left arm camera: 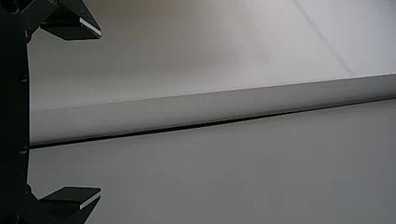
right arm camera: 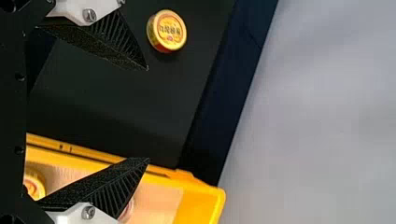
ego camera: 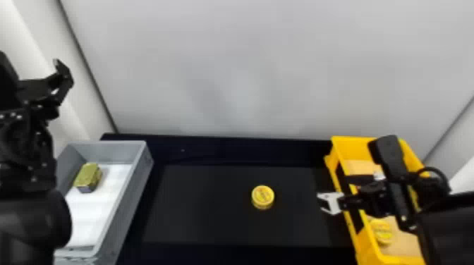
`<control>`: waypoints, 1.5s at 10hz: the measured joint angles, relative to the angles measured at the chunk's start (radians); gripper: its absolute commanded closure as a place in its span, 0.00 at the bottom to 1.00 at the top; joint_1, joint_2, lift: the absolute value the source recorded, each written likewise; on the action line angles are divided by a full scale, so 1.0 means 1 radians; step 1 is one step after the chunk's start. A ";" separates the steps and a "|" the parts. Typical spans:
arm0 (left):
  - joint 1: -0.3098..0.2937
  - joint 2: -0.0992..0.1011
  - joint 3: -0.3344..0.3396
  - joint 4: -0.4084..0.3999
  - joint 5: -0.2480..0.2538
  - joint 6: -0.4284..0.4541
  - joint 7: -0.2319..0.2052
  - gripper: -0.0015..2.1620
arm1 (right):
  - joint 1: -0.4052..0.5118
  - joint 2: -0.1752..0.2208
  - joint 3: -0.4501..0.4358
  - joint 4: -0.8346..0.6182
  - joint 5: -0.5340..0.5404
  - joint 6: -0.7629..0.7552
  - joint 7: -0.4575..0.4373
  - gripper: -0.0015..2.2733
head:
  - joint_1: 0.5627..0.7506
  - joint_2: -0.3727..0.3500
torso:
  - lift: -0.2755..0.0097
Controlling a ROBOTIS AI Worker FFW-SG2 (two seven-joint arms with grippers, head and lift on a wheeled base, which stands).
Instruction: Pick up the round yellow can and place it in the yellow rectangular box
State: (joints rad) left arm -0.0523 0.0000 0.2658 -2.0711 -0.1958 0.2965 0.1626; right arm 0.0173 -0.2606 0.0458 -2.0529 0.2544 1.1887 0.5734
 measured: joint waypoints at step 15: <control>-0.008 0.000 -0.005 0.011 -0.001 0.005 -0.004 0.05 | -0.167 0.086 0.197 0.450 0.008 -0.191 0.076 0.05 | 0.70 0.53 | 0.75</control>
State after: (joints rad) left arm -0.0608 0.0000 0.2609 -2.0603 -0.1964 0.3013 0.1588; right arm -0.1501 -0.1742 0.2426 -1.6027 0.2621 0.9973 0.6490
